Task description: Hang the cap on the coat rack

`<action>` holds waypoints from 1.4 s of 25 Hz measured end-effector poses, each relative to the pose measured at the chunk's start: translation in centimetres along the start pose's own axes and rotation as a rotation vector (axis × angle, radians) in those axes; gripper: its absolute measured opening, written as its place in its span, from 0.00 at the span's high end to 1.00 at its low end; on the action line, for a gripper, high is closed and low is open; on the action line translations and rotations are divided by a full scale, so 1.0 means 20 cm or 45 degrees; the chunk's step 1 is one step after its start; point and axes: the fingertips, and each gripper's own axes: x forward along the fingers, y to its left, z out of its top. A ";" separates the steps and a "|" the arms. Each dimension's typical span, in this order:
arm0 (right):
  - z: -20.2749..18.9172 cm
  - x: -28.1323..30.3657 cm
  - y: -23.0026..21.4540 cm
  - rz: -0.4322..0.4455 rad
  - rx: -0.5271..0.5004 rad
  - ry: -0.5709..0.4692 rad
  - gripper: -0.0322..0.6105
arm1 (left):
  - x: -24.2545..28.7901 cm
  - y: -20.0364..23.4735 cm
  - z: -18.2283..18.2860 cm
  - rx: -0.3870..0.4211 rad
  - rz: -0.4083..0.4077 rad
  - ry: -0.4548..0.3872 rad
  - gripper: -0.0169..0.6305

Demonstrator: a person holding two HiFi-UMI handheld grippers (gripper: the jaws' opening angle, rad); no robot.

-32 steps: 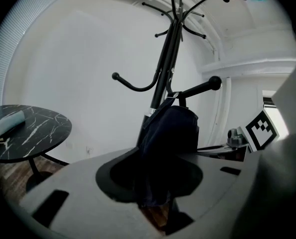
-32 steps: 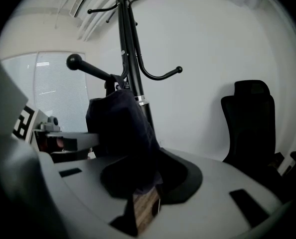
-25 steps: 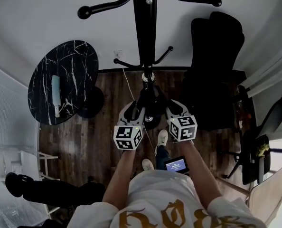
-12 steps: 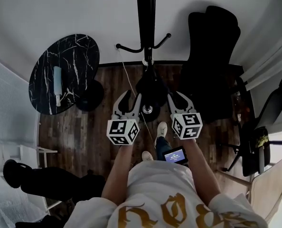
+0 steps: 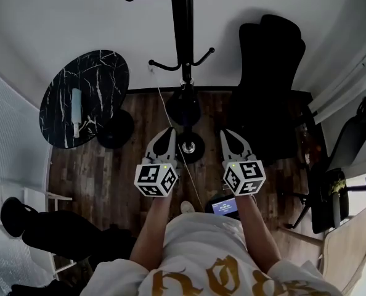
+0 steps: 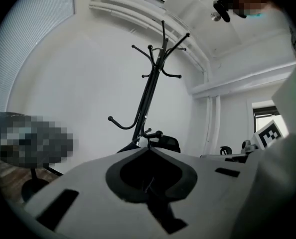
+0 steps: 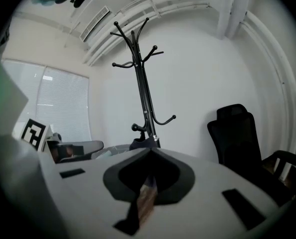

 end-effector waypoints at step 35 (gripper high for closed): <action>-0.11 -0.54 0.04 0.171 -0.260 0.135 0.93 | -0.43 -0.46 -0.11 0.103 0.249 0.065 0.94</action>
